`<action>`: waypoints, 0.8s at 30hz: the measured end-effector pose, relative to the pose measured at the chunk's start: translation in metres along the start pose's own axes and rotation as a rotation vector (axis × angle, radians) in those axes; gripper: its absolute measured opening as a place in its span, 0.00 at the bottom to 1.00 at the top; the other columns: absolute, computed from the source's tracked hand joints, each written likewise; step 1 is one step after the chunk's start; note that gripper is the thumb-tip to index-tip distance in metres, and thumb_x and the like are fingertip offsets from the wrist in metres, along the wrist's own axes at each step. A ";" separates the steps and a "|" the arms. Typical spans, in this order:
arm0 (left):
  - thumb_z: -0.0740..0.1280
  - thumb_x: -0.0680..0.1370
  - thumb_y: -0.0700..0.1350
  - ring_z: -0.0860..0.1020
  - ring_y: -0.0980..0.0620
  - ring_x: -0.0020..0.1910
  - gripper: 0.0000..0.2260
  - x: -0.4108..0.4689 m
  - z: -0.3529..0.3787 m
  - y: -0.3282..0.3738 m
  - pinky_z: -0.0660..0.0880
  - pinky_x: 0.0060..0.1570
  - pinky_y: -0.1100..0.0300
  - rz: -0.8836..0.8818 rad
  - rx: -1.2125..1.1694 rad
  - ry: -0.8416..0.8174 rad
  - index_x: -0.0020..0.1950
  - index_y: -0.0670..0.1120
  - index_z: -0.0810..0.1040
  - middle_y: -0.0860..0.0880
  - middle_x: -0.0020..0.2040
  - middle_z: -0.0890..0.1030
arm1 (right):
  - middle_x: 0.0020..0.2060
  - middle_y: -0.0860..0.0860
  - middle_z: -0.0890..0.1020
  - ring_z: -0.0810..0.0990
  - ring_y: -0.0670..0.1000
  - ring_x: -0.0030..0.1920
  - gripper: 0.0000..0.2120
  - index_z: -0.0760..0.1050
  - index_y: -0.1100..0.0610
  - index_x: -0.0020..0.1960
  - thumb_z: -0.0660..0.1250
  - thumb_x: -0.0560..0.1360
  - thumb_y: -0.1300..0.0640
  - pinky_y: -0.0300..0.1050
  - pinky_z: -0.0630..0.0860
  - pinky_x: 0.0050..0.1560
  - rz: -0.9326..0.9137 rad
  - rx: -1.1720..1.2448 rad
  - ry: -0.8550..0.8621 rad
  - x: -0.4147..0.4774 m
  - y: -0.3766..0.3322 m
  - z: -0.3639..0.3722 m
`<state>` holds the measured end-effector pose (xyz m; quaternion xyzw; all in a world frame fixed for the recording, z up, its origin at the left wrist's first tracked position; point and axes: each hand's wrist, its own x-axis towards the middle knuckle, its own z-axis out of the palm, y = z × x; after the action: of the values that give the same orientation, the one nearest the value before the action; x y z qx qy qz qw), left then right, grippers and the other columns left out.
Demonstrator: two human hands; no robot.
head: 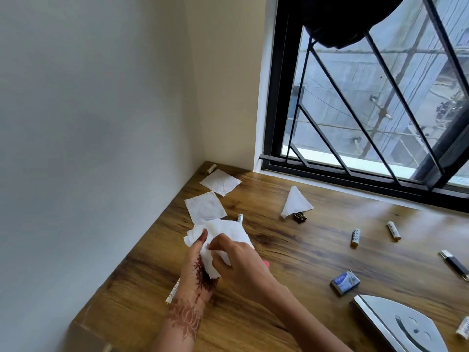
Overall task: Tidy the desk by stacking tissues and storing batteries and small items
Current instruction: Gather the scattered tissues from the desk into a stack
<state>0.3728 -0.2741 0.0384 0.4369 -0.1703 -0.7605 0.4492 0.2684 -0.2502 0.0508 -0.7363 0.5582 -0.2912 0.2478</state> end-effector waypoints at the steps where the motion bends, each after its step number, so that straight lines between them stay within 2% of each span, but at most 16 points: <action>1: 0.58 0.79 0.51 0.76 0.49 0.36 0.13 0.000 0.002 0.000 0.77 0.34 0.62 -0.004 0.038 0.013 0.44 0.44 0.74 0.46 0.33 0.80 | 0.60 0.51 0.78 0.78 0.50 0.56 0.11 0.70 0.55 0.61 0.59 0.79 0.55 0.39 0.78 0.48 0.004 0.017 -0.007 0.000 0.001 0.000; 3: 0.56 0.81 0.47 0.74 0.51 0.33 0.13 0.002 0.006 -0.001 0.75 0.30 0.64 -0.051 0.073 0.048 0.44 0.42 0.74 0.45 0.29 0.79 | 0.58 0.50 0.79 0.79 0.47 0.52 0.10 0.70 0.55 0.60 0.58 0.79 0.57 0.38 0.78 0.47 0.025 0.049 0.029 0.001 0.006 -0.003; 6: 0.59 0.79 0.45 0.78 0.47 0.36 0.12 0.007 0.010 0.000 0.77 0.24 0.62 -0.057 0.039 0.075 0.59 0.40 0.73 0.42 0.37 0.80 | 0.52 0.49 0.81 0.80 0.44 0.43 0.07 0.74 0.58 0.54 0.61 0.78 0.60 0.28 0.73 0.38 0.107 0.126 0.227 0.008 0.024 -0.013; 9: 0.63 0.78 0.44 0.79 0.45 0.45 0.12 0.012 0.006 -0.003 0.80 0.31 0.54 0.002 -0.015 0.070 0.60 0.43 0.72 0.43 0.48 0.80 | 0.44 0.50 0.80 0.79 0.49 0.44 0.04 0.76 0.61 0.49 0.66 0.75 0.62 0.25 0.69 0.35 0.267 0.133 0.470 0.019 0.064 -0.030; 11: 0.63 0.78 0.44 0.78 0.44 0.48 0.12 0.015 0.008 -0.003 0.80 0.36 0.50 -0.015 -0.034 0.070 0.60 0.44 0.72 0.43 0.50 0.80 | 0.45 0.54 0.81 0.78 0.51 0.44 0.04 0.77 0.60 0.49 0.67 0.74 0.62 0.32 0.71 0.38 0.338 0.037 0.510 0.026 0.101 -0.041; 13: 0.63 0.78 0.44 0.78 0.44 0.48 0.11 0.017 0.012 -0.002 0.80 0.36 0.50 -0.025 -0.035 0.079 0.60 0.44 0.72 0.43 0.51 0.80 | 0.48 0.58 0.81 0.79 0.55 0.47 0.07 0.77 0.60 0.51 0.67 0.73 0.64 0.43 0.75 0.42 0.411 -0.033 0.523 0.032 0.136 -0.055; 14: 0.63 0.78 0.44 0.78 0.44 0.48 0.10 0.020 0.014 -0.002 0.80 0.35 0.50 -0.024 -0.036 0.089 0.58 0.44 0.73 0.43 0.50 0.80 | 0.51 0.60 0.80 0.79 0.57 0.48 0.08 0.77 0.61 0.52 0.66 0.73 0.65 0.45 0.75 0.43 0.445 -0.065 0.527 0.034 0.151 -0.063; 17: 0.62 0.78 0.43 0.78 0.45 0.46 0.05 0.023 0.017 -0.001 0.80 0.28 0.53 -0.011 -0.041 0.088 0.52 0.45 0.74 0.44 0.47 0.79 | 0.57 0.58 0.79 0.78 0.58 0.53 0.11 0.78 0.62 0.56 0.64 0.74 0.68 0.41 0.69 0.46 0.507 -0.185 0.509 0.036 0.189 -0.088; 19: 0.62 0.78 0.43 0.78 0.45 0.47 0.04 0.026 0.018 -0.002 0.81 0.29 0.55 -0.007 -0.025 0.079 0.51 0.46 0.74 0.44 0.48 0.80 | 0.59 0.56 0.78 0.76 0.57 0.57 0.12 0.78 0.60 0.57 0.65 0.74 0.66 0.45 0.72 0.52 0.506 -0.276 0.432 0.036 0.210 -0.101; 21: 0.62 0.78 0.44 0.78 0.45 0.48 0.04 0.027 0.019 -0.003 0.80 0.32 0.53 -0.008 -0.013 0.077 0.51 0.47 0.75 0.44 0.48 0.80 | 0.61 0.54 0.77 0.73 0.56 0.61 0.13 0.78 0.56 0.58 0.66 0.74 0.63 0.52 0.70 0.60 0.478 -0.385 0.316 0.036 0.226 -0.107; 24: 0.61 0.78 0.44 0.78 0.46 0.47 0.05 0.028 0.021 -0.003 0.80 0.33 0.55 -0.010 -0.014 0.071 0.50 0.46 0.76 0.45 0.45 0.82 | 0.63 0.53 0.76 0.71 0.55 0.63 0.13 0.78 0.53 0.60 0.63 0.76 0.60 0.52 0.66 0.62 0.455 -0.464 0.215 0.036 0.236 -0.110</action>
<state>0.3474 -0.2986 0.0337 0.4615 -0.1467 -0.7478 0.4542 0.0382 -0.3494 -0.0283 -0.5948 0.7824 -0.1698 0.0722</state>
